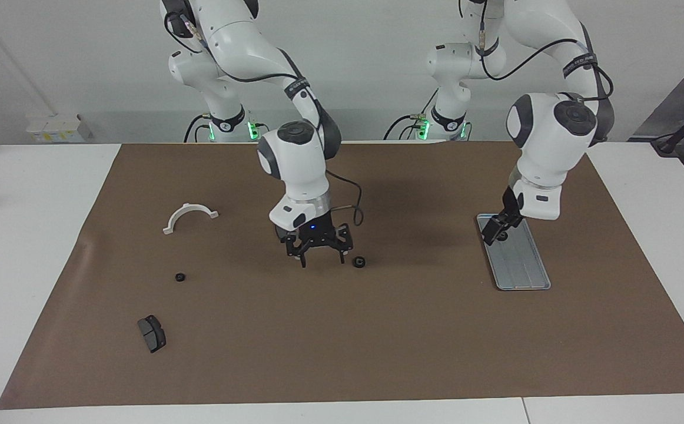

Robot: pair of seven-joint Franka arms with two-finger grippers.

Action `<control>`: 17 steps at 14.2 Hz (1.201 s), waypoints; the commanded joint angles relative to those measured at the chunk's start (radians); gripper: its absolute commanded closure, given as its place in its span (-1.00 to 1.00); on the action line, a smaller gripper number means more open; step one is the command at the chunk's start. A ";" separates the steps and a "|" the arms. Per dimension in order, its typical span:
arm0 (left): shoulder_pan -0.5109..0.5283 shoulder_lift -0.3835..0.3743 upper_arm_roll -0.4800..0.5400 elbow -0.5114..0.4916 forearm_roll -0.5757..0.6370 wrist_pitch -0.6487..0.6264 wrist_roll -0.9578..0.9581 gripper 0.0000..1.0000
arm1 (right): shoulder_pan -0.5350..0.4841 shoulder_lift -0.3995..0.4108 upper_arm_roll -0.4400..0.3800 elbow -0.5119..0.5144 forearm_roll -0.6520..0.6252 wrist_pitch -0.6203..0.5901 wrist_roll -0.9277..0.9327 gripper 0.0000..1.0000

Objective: Place bearing gear from tray to pile

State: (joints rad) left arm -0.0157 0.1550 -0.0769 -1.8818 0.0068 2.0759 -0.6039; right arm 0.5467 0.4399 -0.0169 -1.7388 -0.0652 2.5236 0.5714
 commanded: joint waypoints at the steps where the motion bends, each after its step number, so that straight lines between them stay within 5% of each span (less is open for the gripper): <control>1: 0.083 -0.073 -0.012 -0.172 -0.011 0.108 0.076 -1.00 | 0.053 0.088 -0.006 0.027 -0.007 0.076 0.057 -1.00; 3: 0.105 -0.106 -0.012 -0.305 -0.011 0.255 0.079 -1.00 | 0.076 0.105 -0.006 0.028 -0.007 0.084 0.062 -1.00; 7: 0.111 -0.094 -0.012 -0.413 -0.011 0.384 0.072 -0.89 | 0.094 0.129 -0.006 0.024 -0.025 0.084 0.068 -0.98; 10: 0.115 -0.092 -0.012 -0.462 -0.011 0.424 0.078 -0.23 | 0.094 0.131 -0.006 0.016 -0.030 0.084 0.065 -0.53; 17: 0.103 -0.061 -0.012 -0.476 -0.011 0.471 0.078 0.13 | 0.093 0.131 -0.006 0.010 -0.030 0.086 0.059 0.28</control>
State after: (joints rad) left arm 0.0860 0.1020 -0.0844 -2.3300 0.0068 2.5169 -0.5375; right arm 0.6396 0.5652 -0.0208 -1.7301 -0.0755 2.6030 0.6197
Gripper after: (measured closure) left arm 0.489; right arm 0.581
